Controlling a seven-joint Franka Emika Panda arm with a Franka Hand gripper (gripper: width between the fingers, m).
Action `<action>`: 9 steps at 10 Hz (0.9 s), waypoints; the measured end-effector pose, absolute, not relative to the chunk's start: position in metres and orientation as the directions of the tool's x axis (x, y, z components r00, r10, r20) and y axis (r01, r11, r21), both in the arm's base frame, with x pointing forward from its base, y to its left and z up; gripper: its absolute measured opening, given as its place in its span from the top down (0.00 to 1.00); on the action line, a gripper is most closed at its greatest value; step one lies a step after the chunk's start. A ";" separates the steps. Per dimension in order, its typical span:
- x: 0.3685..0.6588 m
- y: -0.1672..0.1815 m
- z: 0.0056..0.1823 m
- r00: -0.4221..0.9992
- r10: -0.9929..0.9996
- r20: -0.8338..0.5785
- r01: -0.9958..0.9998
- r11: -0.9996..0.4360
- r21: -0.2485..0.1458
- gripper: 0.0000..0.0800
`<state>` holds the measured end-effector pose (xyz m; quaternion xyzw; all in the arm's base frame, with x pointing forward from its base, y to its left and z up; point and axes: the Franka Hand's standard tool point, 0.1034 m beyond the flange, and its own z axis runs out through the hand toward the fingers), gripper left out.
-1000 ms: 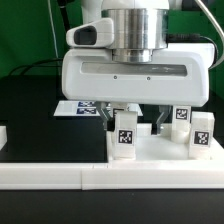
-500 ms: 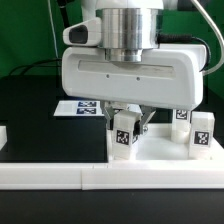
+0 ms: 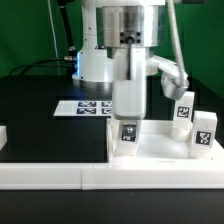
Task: Assemble square table
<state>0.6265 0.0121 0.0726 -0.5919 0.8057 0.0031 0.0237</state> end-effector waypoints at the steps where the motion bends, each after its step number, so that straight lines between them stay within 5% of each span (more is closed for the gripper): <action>1: 0.627 0.011 0.073 -0.387 -0.921 -0.044 -0.921 0.389 -0.022 0.64; 4: 0.626 0.012 0.072 -0.344 -0.938 -0.042 -0.938 0.345 -0.023 0.54; 5: 0.626 0.015 0.071 -0.200 -0.979 -0.039 -0.979 0.202 -0.027 0.30; 7: 0.627 0.018 0.069 0.190 -0.982 -0.011 -0.979 -0.189 -0.074 0.21; 9: 0.626 0.017 0.069 0.306 -0.952 -0.003 -0.950 -0.305 -0.072 0.19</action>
Offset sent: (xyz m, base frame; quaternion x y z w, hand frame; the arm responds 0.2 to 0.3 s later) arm 0.0000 0.0000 0.0000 0.0000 0.0000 -0.0650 0.9979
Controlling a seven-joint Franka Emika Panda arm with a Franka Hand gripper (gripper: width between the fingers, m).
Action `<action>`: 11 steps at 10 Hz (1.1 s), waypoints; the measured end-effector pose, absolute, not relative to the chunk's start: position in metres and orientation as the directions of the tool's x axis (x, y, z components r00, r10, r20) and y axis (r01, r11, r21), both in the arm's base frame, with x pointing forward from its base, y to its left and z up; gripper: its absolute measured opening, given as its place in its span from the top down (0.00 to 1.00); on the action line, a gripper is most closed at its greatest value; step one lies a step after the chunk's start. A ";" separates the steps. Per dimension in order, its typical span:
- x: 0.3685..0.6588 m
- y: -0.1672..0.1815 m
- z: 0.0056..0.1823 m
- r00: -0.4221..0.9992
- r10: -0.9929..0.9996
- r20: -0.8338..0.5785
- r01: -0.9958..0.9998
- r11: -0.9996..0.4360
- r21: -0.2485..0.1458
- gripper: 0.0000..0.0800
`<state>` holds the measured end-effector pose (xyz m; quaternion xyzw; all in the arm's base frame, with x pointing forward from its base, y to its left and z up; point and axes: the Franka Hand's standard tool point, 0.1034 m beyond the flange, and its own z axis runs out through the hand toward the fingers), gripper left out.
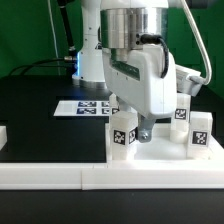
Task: Assemble square table
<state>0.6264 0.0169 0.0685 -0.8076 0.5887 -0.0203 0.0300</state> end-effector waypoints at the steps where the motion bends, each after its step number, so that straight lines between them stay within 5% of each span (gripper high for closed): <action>1: 0.626 0.017 0.068 0.373 -0.928 0.003 -0.925 -0.372 -0.072 0.19; 4: 0.628 0.007 0.070 0.699 -0.714 0.040 -0.712 -0.700 -0.055 0.19; 6: 0.628 0.009 0.069 0.768 -0.638 0.052 -0.637 -0.770 -0.043 0.19; 7: 0.628 0.009 0.069 0.747 -0.663 0.050 -0.662 -0.749 -0.044 0.34; 8: 0.628 0.009 0.069 0.747 -0.663 0.050 -0.662 -0.748 -0.044 0.34; 9: 0.626 0.007 0.068 0.699 -0.714 0.045 -0.713 -0.700 -0.044 0.57; 11: 0.626 0.006 0.068 0.582 -0.812 0.035 -0.811 -0.583 -0.052 0.64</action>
Offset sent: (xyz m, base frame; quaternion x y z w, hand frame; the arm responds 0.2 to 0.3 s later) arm 0.0049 -0.0037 0.0065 -0.0167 -0.0160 -0.3654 0.9306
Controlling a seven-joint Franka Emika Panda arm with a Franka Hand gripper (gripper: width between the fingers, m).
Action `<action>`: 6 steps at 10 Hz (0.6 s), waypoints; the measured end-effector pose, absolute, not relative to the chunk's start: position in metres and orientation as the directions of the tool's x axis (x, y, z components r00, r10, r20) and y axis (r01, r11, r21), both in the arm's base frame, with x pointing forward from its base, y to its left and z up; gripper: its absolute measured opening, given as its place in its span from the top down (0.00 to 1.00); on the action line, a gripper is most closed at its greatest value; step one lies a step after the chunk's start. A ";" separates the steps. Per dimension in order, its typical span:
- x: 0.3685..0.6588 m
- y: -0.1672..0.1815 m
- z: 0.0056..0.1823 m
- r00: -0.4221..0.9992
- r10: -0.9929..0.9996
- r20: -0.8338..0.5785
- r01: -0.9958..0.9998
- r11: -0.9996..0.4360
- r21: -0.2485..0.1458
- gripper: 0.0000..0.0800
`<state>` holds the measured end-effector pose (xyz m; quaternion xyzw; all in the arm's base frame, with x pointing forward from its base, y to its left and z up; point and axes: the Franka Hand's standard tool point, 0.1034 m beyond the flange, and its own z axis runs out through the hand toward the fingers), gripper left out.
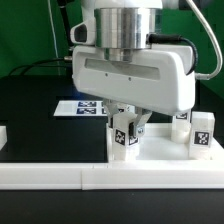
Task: Assemble square table
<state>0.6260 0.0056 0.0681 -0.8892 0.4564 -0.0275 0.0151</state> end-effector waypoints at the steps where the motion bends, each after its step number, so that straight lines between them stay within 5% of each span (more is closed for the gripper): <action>1: 0.626 0.005 0.068 0.520 -0.854 0.031 -0.852 -0.521 -0.055 0.64; 2: 0.626 0.005 0.068 0.482 -0.876 0.028 -0.874 -0.483 -0.055 0.64; 6: 0.625 0.005 0.069 -0.156 -0.987 -0.037 -0.987 0.157 -0.033 0.64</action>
Offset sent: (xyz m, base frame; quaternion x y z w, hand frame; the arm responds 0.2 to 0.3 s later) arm 0.0038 -0.0125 0.0015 -0.0276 0.0013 0.3681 0.9294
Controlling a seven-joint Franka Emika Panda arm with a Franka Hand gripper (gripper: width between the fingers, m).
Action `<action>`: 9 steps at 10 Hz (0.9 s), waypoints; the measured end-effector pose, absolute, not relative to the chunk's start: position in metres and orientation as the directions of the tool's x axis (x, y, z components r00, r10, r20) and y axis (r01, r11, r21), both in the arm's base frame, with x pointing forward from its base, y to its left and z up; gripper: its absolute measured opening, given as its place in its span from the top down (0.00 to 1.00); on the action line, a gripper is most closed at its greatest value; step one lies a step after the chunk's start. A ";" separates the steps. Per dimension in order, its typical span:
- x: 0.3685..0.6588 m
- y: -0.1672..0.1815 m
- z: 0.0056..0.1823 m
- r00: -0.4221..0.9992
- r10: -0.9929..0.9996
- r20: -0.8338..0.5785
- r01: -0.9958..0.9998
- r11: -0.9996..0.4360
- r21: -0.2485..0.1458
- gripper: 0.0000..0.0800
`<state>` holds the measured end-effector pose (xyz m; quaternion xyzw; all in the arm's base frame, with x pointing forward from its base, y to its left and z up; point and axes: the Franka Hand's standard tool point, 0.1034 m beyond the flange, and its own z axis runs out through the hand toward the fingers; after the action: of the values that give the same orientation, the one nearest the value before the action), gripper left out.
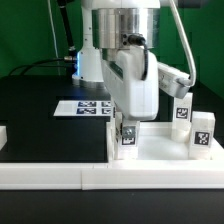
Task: Assemble square table
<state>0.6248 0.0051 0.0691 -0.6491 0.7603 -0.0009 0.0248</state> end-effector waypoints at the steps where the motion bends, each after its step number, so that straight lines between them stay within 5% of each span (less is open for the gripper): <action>1: 0.626 0.005 0.069 -0.331 -0.941 -0.070 -0.942 0.333 -0.031 0.64; 2: 0.626 0.003 0.069 -0.464 -0.880 -0.101 -0.883 0.469 -0.029 0.64; 7: 0.623 0.004 0.068 -0.550 -0.831 -0.084 -0.832 0.554 -0.024 0.58; 9: 0.622 0.018 0.073 -0.514 -0.853 -0.090 -0.856 0.517 -0.016 0.23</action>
Offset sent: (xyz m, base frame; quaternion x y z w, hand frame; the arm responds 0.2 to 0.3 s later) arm 0.0018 0.0022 0.0018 0.0124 -0.0028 0.2107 0.9775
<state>0.6219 0.0178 0.0732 -0.4910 0.8699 0.0150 0.0433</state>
